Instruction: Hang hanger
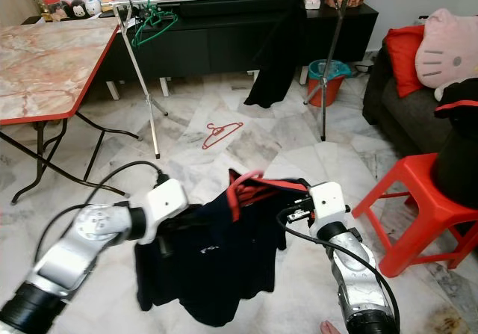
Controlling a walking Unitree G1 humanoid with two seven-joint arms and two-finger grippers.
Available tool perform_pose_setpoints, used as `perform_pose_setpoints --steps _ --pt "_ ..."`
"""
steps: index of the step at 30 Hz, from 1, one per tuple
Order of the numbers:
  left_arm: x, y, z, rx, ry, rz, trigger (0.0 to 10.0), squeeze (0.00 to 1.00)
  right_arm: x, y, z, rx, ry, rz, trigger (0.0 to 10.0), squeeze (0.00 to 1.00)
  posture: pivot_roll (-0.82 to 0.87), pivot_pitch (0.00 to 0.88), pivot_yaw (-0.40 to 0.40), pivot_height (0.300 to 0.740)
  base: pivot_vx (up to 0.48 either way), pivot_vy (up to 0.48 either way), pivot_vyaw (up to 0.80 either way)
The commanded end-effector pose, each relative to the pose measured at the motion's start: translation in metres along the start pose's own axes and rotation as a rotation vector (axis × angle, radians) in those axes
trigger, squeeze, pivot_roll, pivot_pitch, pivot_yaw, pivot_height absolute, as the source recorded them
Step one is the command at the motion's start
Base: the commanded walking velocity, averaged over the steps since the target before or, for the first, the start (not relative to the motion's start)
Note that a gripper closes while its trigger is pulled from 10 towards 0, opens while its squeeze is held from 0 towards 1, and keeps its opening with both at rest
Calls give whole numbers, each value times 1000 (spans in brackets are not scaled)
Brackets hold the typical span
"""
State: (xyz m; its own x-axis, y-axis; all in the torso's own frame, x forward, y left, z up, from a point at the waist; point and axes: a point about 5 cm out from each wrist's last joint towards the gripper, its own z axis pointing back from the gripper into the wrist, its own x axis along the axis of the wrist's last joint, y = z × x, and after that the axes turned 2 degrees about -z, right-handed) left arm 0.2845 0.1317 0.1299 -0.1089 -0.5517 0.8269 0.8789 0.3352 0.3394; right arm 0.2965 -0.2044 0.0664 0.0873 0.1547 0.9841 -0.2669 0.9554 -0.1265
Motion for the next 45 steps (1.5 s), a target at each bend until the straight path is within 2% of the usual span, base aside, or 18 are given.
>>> perform_pose_setpoints --steps 1,7,11,13,20,22,29,32,43,44,45 --pt "-2 7 12 -13 8 -28 10000 0 3 -2 -3 9 3 22 0 0 -185 0 17 740 0 0 0" --pt "-12 13 35 -97 64 -63 10000 0 -1 -3 -1 31 36 43 0 0 -182 0 13 740 0 0 0" --pt "-4 24 46 -90 -10 -33 10000 0 -8 -3 2 68 82 62 0 0 -182 0 7 740 0 0 0" --pt "-3 26 51 -104 -16 -36 10000 0 -9 -4 3 75 94 68 0 0 -181 0 4 740 0 0 0" --pt "-7 21 64 -221 -28 -66 10000 0 -14 -8 6 90 121 77 0 0 -179 0 1 740 0 0 0" --pt "-12 14 67 -304 13 -73 10000 0 -16 -10 7 96 133 79 0 0 -178 0 0 740 0 0 0" --pt "-18 6 67 -404 83 -105 10000 0 -20 -11 9 111 158 84 0 0 -179 0 -1 740 0 0 0" --pt "-23 4 62 -430 138 -147 10000 0 -23 -11 10 121 169 83 0 0 -179 0 -2 740 0 0 0" --pt "-4 -17 40 -520 -1 -154 10000 0 -34 -3 10 118 211 77 0 0 -179 0 1 740 0 0 0" --pt "-3 -20 37 -531 -10 -157 10000 0 -35 -2 9 119 213 75 10000 0 -181 0 2 740 0 0 0" --pt "-3 -20 37 -531 -10 -157 10000 0 -35 -2 9 119 213 75 10000 0 -181 0 2 740 0 0 0"
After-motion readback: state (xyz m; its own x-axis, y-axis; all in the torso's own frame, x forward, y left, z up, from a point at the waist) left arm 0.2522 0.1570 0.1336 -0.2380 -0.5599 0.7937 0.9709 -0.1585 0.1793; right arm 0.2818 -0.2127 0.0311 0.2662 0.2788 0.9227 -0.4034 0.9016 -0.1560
